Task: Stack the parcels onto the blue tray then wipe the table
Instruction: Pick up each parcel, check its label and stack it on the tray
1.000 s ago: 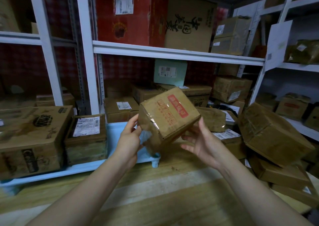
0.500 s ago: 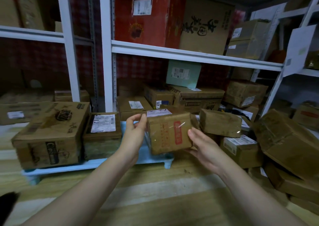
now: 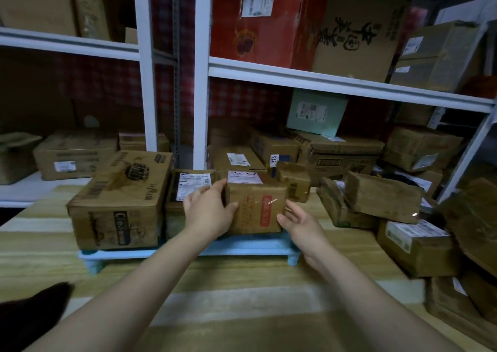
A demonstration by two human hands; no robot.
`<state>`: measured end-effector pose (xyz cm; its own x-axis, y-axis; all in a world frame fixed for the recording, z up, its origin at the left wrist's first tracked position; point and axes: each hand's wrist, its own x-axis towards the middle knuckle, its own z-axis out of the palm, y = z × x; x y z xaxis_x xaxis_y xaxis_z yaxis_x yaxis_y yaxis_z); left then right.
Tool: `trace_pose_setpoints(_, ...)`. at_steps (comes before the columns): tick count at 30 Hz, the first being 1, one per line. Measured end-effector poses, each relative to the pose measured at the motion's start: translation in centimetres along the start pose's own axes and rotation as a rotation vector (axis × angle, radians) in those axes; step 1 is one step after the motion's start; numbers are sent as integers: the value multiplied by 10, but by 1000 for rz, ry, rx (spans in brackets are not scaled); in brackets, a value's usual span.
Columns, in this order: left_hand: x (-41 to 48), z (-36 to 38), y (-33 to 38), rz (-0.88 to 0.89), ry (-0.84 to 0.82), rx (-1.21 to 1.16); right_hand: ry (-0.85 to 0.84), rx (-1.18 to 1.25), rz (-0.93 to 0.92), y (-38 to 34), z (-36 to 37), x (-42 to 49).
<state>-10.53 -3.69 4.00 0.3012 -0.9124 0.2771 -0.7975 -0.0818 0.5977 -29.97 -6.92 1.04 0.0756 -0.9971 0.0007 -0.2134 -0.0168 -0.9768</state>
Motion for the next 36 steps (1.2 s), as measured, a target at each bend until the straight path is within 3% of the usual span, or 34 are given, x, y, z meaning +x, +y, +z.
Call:
trace_pose_setpoints(7, -2, 8, -14, 82, 9, 230, 52, -246, 17, 17, 12, 11)
trace_pose_setpoints(15, 6, 9, -23, 127, 43, 206, 141, -511, -18, 17, 22, 19)
trace_pose_setpoints(20, 4, 6, -21, 121, 62, 217, 145, -556, 0, 18, 22, 21)
trace_pose_setpoints(26, 3, -17, -15, 93, 203, 223, 101, -505, 56, 12, 25, 20)
trace_pose_setpoints(30, 3, -40, -22, -52, 260, 313, 95, -389, 72, 5, 29, 13)
trace_pose_setpoints(36, 7, -66, -40, -349, 46, 449, 129, -365, 38, -3, 38, 7)
